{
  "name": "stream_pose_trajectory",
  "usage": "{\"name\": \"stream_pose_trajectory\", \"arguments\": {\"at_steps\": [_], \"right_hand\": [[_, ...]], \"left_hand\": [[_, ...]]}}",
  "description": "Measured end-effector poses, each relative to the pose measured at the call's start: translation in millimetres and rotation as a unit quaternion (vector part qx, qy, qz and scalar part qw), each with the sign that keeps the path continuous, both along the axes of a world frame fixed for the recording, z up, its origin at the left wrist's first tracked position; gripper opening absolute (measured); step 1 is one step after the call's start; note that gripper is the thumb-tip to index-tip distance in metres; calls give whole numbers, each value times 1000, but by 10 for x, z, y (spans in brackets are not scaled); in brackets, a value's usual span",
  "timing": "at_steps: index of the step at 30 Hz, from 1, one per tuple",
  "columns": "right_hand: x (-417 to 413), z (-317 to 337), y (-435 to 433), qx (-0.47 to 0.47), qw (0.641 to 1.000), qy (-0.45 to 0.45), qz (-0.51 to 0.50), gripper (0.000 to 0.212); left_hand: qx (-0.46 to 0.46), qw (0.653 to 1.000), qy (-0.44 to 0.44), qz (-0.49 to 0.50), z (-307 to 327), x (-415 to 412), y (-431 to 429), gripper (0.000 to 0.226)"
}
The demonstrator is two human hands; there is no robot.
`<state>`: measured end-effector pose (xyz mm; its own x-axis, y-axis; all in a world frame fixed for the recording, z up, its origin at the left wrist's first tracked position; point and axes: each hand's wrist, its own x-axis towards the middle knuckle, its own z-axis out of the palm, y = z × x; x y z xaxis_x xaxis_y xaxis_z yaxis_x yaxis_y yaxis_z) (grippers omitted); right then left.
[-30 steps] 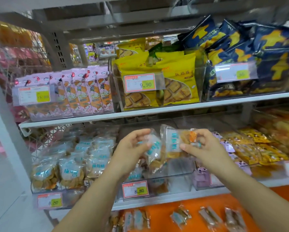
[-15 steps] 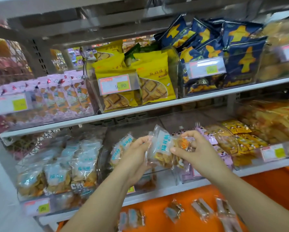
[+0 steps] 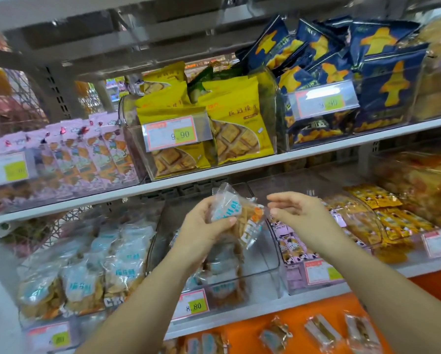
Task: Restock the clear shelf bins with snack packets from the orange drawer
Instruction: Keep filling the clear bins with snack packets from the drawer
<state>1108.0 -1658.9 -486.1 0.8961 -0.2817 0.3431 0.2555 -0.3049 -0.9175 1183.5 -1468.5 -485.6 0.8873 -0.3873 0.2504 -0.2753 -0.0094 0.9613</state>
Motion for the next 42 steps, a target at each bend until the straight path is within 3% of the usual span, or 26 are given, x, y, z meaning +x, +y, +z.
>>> {"name": "stream_pose_trajectory", "arguments": {"at_steps": [5,13,18,21,26,32,36,42], "right_hand": [[222,-248,-72,-19,997,60,-44,26],[411,-409,-88,-88,986,137,26,44],[638,-383,-224,-81,987,137,35,50],[722,-393,-304,-88,988,119,39,47],[769,-357,-366,-111,984,124,63,41],[760,-316,-336,-118,982,134,63,43],[763,-321,-326,-120,982,136,59,44],[767,-322,-322,-115,982,140,55,41]], "left_hand": [[91,992,-42,77,7,407,-135,39],[236,964,-82,94,-39,822,-437,53],[364,923,-86,89,-96,1072,-457,63],[407,905,-99,73,-162,1263,-421,53],[512,849,-121,49,-232,1374,-475,49],[627,770,-113,-31,-178,1459,-569,63],[661,740,-119,-34,-216,1454,-672,57],[670,726,-153,-28,-324,1426,-875,60]]}}
